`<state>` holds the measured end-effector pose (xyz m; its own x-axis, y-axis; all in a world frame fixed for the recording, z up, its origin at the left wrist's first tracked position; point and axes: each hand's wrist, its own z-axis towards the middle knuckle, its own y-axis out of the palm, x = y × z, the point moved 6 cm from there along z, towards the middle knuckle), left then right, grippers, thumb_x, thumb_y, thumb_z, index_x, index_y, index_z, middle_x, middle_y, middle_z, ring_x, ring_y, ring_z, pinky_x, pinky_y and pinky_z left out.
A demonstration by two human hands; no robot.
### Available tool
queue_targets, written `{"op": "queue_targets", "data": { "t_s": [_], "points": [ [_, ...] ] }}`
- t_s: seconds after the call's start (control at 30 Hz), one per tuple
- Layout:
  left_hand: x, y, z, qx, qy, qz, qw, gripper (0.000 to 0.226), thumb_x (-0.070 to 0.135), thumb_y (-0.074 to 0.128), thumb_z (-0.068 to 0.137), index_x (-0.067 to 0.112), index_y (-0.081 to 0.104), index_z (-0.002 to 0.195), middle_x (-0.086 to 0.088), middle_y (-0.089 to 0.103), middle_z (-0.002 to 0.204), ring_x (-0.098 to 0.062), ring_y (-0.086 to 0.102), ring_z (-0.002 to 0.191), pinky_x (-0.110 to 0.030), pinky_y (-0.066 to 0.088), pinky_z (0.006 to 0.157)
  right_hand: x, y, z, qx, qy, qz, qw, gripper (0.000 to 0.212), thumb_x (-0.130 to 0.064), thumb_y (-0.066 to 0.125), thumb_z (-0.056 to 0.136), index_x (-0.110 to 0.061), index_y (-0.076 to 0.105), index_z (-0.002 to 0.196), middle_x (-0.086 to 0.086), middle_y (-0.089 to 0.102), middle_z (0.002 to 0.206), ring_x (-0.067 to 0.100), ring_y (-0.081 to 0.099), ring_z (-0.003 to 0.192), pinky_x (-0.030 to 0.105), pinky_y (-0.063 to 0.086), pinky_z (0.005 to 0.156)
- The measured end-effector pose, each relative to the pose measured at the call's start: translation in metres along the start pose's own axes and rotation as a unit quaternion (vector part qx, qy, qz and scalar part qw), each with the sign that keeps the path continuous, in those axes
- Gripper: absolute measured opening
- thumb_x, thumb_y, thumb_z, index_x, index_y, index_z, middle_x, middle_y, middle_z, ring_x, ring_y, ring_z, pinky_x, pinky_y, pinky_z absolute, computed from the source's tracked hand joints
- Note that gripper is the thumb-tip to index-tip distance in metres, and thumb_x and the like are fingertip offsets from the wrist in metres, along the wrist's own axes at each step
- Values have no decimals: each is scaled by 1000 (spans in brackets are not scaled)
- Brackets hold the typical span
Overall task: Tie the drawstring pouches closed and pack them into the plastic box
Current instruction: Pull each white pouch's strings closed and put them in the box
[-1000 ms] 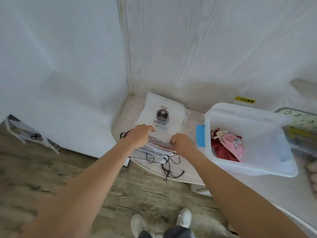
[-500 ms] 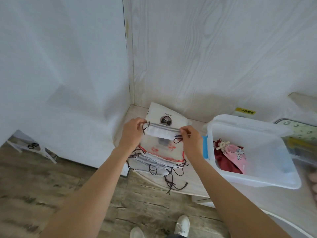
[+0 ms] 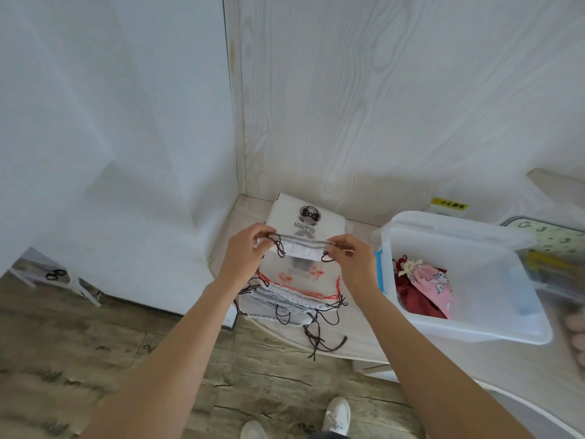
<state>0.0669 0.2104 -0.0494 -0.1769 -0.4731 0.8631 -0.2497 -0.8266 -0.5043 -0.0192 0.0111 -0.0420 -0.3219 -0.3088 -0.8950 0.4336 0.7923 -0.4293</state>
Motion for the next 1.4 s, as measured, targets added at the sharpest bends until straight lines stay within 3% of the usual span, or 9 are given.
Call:
{"op": "queue_targets", "data": {
  "t_s": [0.1,0.27,0.47,0.67,0.8,0.93,1.13,1.27,1.4],
  "points": [
    [4,-8,-2,47,-2,-38,998,17,10,58,90,12,71,100,7,67,93,-4,61,84,-3,44,77,2,-4,-3,9,7,0,1000,21,-9,65,84,-14,69,104,2,69,85,14,65,78,8,45,64],
    [-3,-7,-7,97,-116,-185,971,17,11,58,89,19,72,83,-6,68,79,-11,61,71,-24,53,75,9,-8,-9,48,36,23,998,16,-6,60,87,-4,68,102,6,70,84,7,63,68,12,50,67],
    [-9,11,-14,105,-261,-519,807,18,16,48,97,14,59,83,4,71,88,-11,63,96,-23,51,75,13,-7,-14,77,92,65,991,19,-11,61,88,-16,63,70,4,65,65,17,63,62,32,55,70],
    [-16,19,-16,133,-283,-705,637,21,17,41,99,10,55,85,1,70,64,-7,66,58,-12,49,47,9,2,-15,43,177,406,896,18,-6,46,97,-4,50,79,10,65,85,14,57,61,22,53,57],
    [-20,24,-17,116,-283,-666,680,23,11,37,100,10,51,83,5,50,48,-3,45,39,-13,30,34,1,10,-12,16,159,521,838,12,-6,37,99,-3,49,95,13,72,77,17,58,54,18,49,49],
    [-16,18,-15,107,-268,-607,740,26,8,32,100,10,51,83,8,45,43,-2,40,36,-14,25,32,4,8,-10,17,152,509,847,13,-7,39,99,-2,50,95,9,73,75,23,57,64,18,47,47],
    [-16,12,-13,119,-261,-577,765,26,9,32,100,12,51,82,11,42,41,-1,38,36,-14,23,35,3,2,-14,27,142,478,867,14,-9,43,98,0,51,105,10,73,79,15,68,71,16,42,43],
    [-12,14,-18,91,-260,-534,800,31,10,35,99,14,49,72,12,33,41,-5,26,46,-19,20,49,-13,-20,-21,36,37,101,994,9,-17,59,90,-12,51,92,5,69,90,6,59,66,13,37,44],
    [-17,17,-28,80,-266,-534,799,35,8,33,98,15,45,66,12,29,39,-5,25,40,-21,19,52,-19,-17,-26,-76,-34,-264,961,24,-48,58,85,-26,63,94,-10,64,91,11,59,87,25,40,66]
  ]
}}
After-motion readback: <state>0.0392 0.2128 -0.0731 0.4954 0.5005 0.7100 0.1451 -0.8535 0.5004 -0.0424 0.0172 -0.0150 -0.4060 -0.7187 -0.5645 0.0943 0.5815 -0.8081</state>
